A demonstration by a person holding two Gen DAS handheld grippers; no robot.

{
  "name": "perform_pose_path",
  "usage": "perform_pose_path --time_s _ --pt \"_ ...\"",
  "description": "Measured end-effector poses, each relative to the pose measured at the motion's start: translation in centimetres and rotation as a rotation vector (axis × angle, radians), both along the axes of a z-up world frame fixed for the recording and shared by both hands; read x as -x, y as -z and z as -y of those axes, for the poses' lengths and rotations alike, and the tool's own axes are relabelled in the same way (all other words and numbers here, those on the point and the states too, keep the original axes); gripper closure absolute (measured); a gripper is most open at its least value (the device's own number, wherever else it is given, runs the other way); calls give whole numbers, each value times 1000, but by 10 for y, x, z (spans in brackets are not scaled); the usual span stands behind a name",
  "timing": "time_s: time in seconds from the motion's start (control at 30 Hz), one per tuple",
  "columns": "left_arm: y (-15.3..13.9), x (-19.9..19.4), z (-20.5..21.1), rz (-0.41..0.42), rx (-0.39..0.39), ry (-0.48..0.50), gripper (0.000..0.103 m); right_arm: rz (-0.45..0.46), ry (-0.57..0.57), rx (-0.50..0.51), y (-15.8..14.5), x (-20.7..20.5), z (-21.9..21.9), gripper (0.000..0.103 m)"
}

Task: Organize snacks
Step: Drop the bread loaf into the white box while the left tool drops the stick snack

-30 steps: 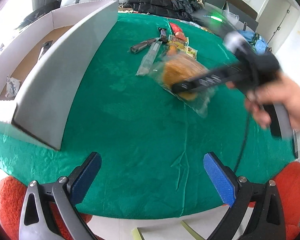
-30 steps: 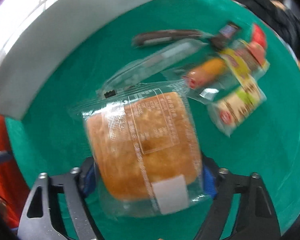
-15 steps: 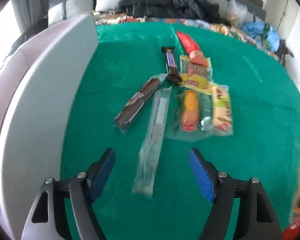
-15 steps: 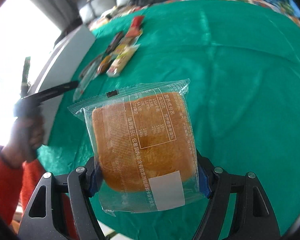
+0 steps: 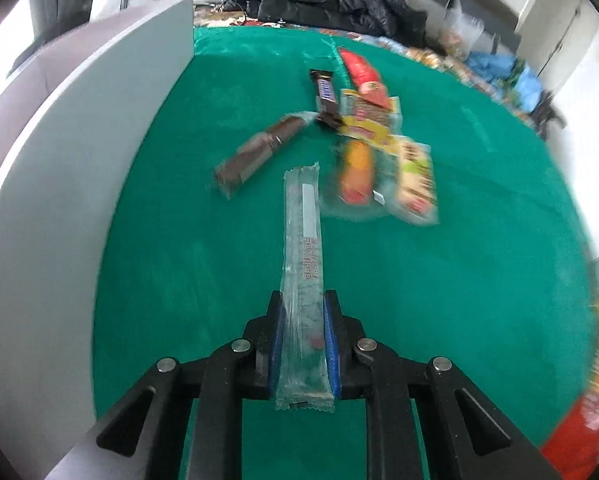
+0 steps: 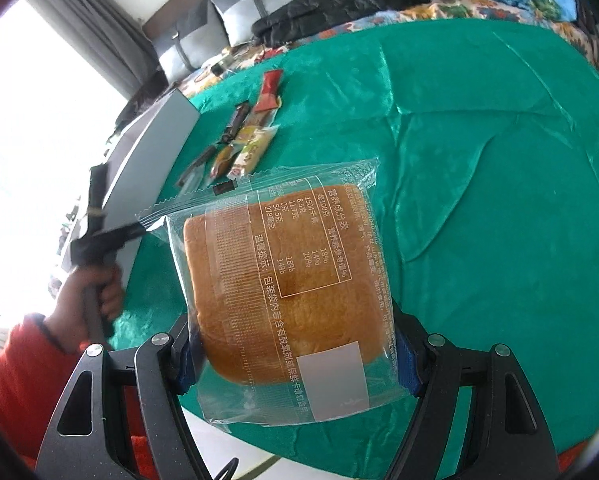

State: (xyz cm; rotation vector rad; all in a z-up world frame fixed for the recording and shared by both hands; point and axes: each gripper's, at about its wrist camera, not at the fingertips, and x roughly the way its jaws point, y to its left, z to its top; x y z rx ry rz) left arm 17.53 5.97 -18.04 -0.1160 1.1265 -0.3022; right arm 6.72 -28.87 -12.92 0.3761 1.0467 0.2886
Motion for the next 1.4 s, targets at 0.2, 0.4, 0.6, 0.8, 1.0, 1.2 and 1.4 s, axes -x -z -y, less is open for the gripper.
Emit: perform_pose_path --time_s 0.2,0.4,0.6,0.8,1.0,1.2,1.4 --pt "-54 41 -39 46 249 -55 85 4 -74 37 -16 -24 -48 26" --pt "-130 42 -125 196 267 -155 85 143 -239 -12 -96 -74 -168 26" --pt "-135 34 -233 228 49 -368 84 205 -411 -59 -143 -113 -324 24" --pt "-122 56 -305 238 -47 -551 21 160 -496 -82 -148 -133 -421 16" --pt "-119 84 -315 266 -9 -585 20 312 -446 -33 -185 -120 -396 16" --pt "-132 90 -234 315 65 -406 18 314 -309 143 -144 -136 -303 16" --pt "-115 110 -101 290 121 -140 3 95 -149 412 -11 -102 -163 16"
